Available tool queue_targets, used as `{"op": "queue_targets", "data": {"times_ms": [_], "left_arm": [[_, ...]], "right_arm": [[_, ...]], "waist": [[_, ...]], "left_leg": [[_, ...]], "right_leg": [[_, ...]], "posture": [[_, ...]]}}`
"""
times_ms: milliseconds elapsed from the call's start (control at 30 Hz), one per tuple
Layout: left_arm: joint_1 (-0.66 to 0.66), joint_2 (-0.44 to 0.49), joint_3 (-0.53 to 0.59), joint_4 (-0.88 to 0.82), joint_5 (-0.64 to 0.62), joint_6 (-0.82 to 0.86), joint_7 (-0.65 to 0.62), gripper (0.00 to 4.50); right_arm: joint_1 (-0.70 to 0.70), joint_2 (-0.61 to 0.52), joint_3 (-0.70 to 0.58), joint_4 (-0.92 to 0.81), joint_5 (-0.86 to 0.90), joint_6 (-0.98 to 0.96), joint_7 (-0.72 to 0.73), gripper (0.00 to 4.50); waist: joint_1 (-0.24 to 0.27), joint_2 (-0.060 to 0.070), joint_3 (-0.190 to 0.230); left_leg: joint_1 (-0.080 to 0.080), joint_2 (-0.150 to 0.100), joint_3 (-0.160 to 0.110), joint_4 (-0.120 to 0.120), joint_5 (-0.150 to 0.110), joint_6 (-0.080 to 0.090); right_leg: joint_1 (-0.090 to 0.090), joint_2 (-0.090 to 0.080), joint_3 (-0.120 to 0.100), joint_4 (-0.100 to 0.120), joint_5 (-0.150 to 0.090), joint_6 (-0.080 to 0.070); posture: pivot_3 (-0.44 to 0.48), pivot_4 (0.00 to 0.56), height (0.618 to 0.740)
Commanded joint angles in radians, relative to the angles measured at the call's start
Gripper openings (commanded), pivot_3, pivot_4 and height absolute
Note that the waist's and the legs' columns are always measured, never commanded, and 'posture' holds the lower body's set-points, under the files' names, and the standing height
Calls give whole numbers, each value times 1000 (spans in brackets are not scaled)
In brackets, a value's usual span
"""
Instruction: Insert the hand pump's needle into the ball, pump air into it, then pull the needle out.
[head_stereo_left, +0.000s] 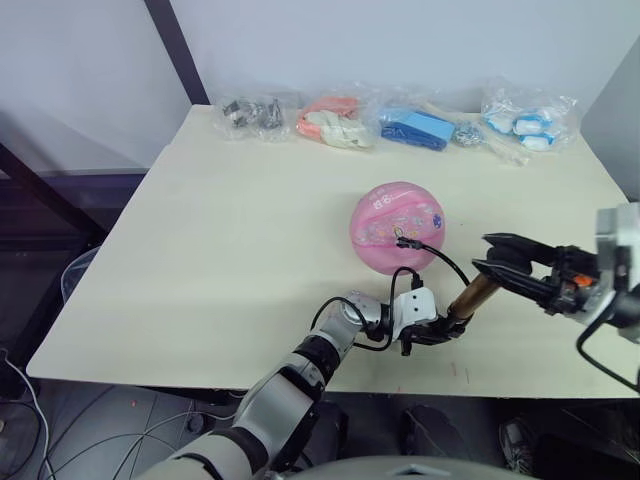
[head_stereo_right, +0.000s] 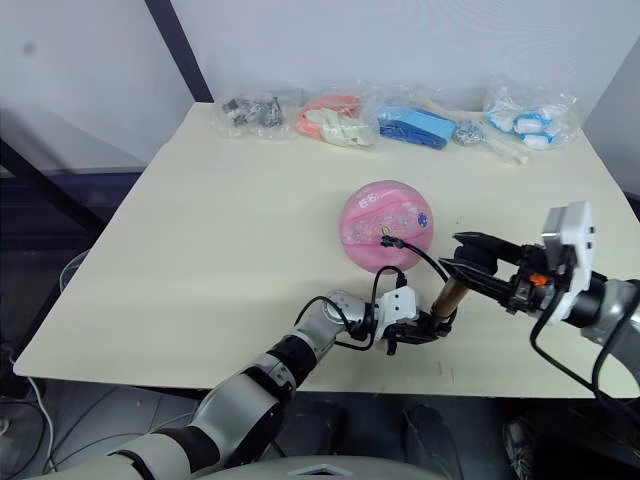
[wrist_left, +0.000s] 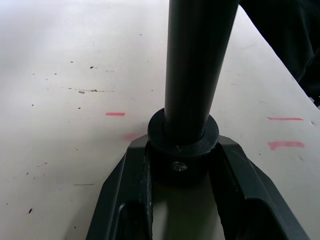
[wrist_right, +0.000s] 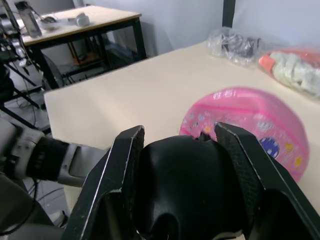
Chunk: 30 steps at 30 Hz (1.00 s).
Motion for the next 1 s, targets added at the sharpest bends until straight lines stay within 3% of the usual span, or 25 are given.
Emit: {"op": "queue_targets", "data": {"times_ms": [33,300,500,800,1000], "left_arm": [[39,21,-23,81,42,55,4,1099],[33,22,-20,88,42,55,5,1099],[28,25,-18,94,42,55,6,1099],[24,22,-19,102,40,53,3,1099],[20,21,-18,105,39,51,2,1099]], "right_arm": [[54,50,133,65,-160,-51,-13,1740],[49,113,169,101,-210,-112,-10,1740],[-7,60,19,22,-22,-41,17,1740],[-121,-166,-315,30,337,134,25,1740],[-194,-229,-406,80,469,197,-7,1740]], "waist": [[0,-1,-1],[0,-1,-4],[0,2,0],[3,8,7],[4,6,9]], "left_leg": [[0,0,0,0,0,0],[1,0,0,0,0,0],[0,0,0,0,0,0],[-3,-1,0,1,0,0],[-5,-1,0,1,0,0]], "right_leg": [[0,0,0,0,0,0],[0,0,0,0,1,-2],[0,0,1,0,2,-3],[-1,-1,0,0,2,-4],[-2,-2,0,0,2,-4]], "posture": [[0,150,740],[0,150,740],[0,150,740],[0,150,740],[0,150,740]]}}
